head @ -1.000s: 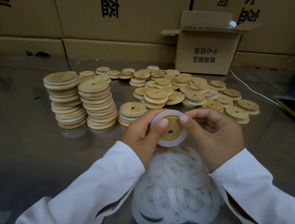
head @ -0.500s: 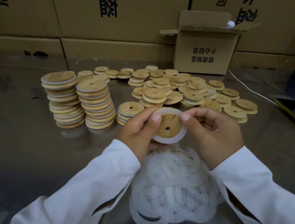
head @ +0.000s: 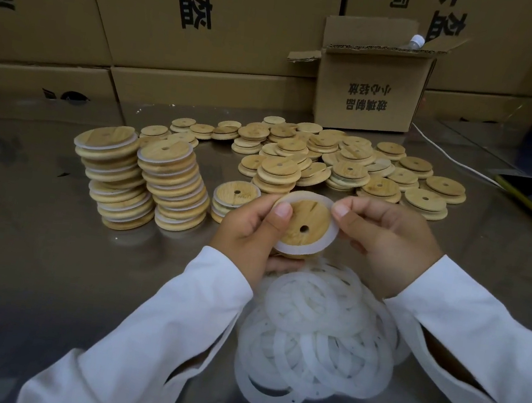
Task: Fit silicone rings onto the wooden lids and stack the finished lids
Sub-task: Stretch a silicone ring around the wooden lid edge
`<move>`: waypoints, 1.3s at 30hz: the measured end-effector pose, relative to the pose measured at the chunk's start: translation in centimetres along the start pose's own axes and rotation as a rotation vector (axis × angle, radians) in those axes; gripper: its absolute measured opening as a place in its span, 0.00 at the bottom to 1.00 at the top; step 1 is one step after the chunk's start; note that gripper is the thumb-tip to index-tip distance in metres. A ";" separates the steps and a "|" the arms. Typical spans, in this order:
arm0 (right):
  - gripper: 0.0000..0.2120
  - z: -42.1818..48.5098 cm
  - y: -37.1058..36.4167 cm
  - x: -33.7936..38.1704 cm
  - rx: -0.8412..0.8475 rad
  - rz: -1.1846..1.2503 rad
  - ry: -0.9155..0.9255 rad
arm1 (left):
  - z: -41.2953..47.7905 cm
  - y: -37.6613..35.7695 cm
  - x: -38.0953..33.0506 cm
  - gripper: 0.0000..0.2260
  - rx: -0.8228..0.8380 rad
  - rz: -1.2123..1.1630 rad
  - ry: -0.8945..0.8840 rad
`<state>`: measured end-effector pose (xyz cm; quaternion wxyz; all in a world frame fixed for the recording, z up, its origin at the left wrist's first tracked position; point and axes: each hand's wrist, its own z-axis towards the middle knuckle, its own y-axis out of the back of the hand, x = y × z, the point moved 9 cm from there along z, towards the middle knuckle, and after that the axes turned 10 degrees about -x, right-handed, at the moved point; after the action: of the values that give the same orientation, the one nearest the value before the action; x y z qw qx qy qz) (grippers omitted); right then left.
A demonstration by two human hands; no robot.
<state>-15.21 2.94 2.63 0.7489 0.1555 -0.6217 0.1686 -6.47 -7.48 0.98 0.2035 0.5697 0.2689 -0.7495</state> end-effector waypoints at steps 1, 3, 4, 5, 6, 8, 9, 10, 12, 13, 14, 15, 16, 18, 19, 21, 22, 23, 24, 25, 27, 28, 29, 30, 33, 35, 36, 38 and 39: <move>0.06 0.1 0.0 -0.4 0.009 0.012 -0.047 | 0.1 0.0 0.0 0.11 0.003 0.001 0.001; 0.06 0.2 0.1 -0.6 0.008 0.015 -0.078 | 0.1 0.1 0.0 0.11 0.006 -0.006 0.008; 0.06 0.2 0.1 -0.5 0.010 0.016 -0.074 | 0.2 0.1 0.0 0.10 0.000 -0.021 0.016; 0.07 0.2 0.0 -0.4 0.016 0.015 -0.062 | 0.2 0.2 0.1 0.10 -0.011 -0.041 0.028; 0.07 0.1 -0.1 -0.2 0.024 0.007 -0.046 | 0.2 0.3 0.3 0.10 -0.024 -0.060 0.042; 0.08 0.1 -0.1 -0.1 0.034 -0.020 -0.015 | 0.2 0.4 0.7 0.10 -0.047 -0.100 0.078; 0.08 0.1 -0.1 -0.1 0.034 -0.027 -0.003 | 0.2 0.4 1.0 0.10 -0.058 -0.122 0.101; 0.08 0.1 -0.1 0.0 0.033 -0.025 0.006 | 0.2 0.5 1.2 0.10 -0.067 -0.145 0.125; 0.08 0.1 -0.1 0.4 0.034 -0.005 0.023 | 0.1 0.5 1.5 0.10 -0.075 -0.194 0.176; 0.08 0.1 -0.1 0.6 0.039 0.006 0.030 | 0.1 0.4 1.6 0.09 -0.074 -0.220 0.195; 0.08 0.1 -0.2 0.8 0.047 0.013 0.038 | 0.1 0.4 1.5 0.09 -0.069 -0.244 0.208; 0.09 0.1 -0.2 1.0 0.056 0.012 0.049 | 0.2 0.2 1.4 0.10 -0.062 -0.262 0.214; 0.09 0.0 -0.2 1.3 0.065 0.005 0.063 | 0.2 0.2 1.2 0.11 -0.058 -0.274 0.213; 0.09 -0.1 -0.3 1.7 0.076 -0.009 0.094 | 0.3 0.2 0.9 0.11 -0.057 -0.280 0.208; 0.09 -0.2 -0.3 1.9 0.077 -0.010 0.106 | 0.3 0.2 0.8 0.11 -0.057 -0.279 0.206; 0.10 -0.2 -0.2 2.2 0.068 -0.022 0.131 | 0.4 0.2 0.6 0.11 -0.054 -0.275 0.203; 0.10 -0.3 -0.2 2.3 0.058 -0.036 0.151 | 0.4 0.2 0.5 0.11 -0.051 -0.272 0.200; 0.10 -0.3 -0.2 2.5 0.048 -0.051 0.171 | 0.4 0.2 0.4 0.11 -0.048 -0.271 0.196; 0.10 -0.3 -0.1 2.6 0.040 -0.062 0.189 | 0.4 0.2 0.4 0.11 -0.046 -0.273 0.194; 0.10 -0.3 -0.1 2.7 0.034 -0.067 0.199 | 0.4 0.2 0.3 0.11 -0.044 -0.278 0.192; 0.10 -0.5 -0.2 2.7 0.031 -0.067 0.207 | 0.4 0.2 0.2 0.11 -0.037 -0.292 0.191; 0.10 -0.5 -0.2 2.8 0.033 -0.063 0.208 | 0.4 0.2 0.2 0.11 -0.034 -0.296 0.191; 0.10 -0.6 -0.2 2.8 0.037 -0.055 0.204 | 0.4 0.1 0.1 0.12 -0.032 -0.297 0.188; 0.10 -0.5 -0.2 2.8 0.039 -0.045 0.195 | 0.4 0.2 0.1 0.11 -0.032 -0.292 0.180; 0.09 -0.3 0.2 2.1 0.026 -0.020 0.129 | 0.3 0.2 0.1 0.10 -0.043 -0.223 0.119; 0.07 -0.1 0.7 1.4 -0.007 -0.004 0.084 | 0.1 0.0 0.1 0.10 -0.043 -0.176 0.082; 0.07 -0.1 0.9 1.2 -0.026 0.005 0.069 | 0.0 -0.1 0.2 0.10 -0.042 -0.168 0.079; 0.06 -0.1 1.1 0.9 -0.060 0.023 0.059 | 0.0 -0.2 0.4 0.09 -0.044 -0.156 0.076; 0.05 -0.2 1.0 0.8 -0.074 0.029 0.063 | 0.0 -0.3 0.4 0.09 -0.051 -0.148 0.069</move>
<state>-15.37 3.98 3.41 0.7707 0.1134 -0.6060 0.1612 -6.77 -7.32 0.61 0.1526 0.5685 0.3361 -0.7352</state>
